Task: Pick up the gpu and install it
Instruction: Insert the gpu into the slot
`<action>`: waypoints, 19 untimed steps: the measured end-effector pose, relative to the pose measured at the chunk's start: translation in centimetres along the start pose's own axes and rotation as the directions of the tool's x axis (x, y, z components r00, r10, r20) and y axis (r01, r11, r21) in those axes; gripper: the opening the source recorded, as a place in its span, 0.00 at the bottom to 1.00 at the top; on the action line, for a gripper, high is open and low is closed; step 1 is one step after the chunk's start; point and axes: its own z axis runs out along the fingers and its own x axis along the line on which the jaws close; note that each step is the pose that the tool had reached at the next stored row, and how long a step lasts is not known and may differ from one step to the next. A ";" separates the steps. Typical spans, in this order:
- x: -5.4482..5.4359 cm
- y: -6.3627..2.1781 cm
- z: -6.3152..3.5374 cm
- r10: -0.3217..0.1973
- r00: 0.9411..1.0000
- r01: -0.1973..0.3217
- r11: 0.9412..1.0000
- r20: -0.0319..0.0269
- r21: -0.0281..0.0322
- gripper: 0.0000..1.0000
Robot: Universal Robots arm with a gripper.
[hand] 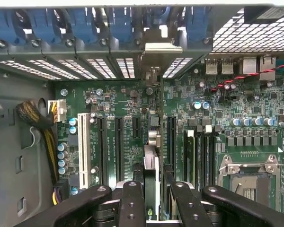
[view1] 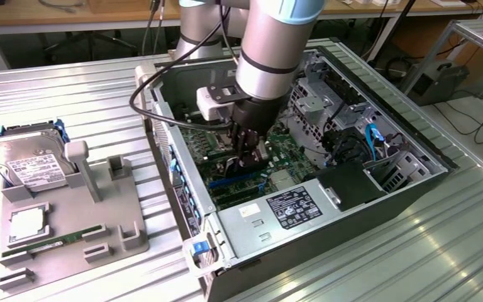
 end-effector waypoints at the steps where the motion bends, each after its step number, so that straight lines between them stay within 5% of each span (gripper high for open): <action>1: 0.0 0.02 0.13 0.000 1.000 0.000 1.000 0.000 0.000 0.26; 5: 0.0 0.08 0.52 -0.001 1.000 0.001 1.000 0.003 -0.001 0.26; 10: 0.0 0.15 0.65 -0.001 1.000 0.001 1.000 0.003 -0.011 0.26; 19: 0.0 0.26 1.25 -0.001 1.000 0.001 1.000 0.003 -0.014 0.26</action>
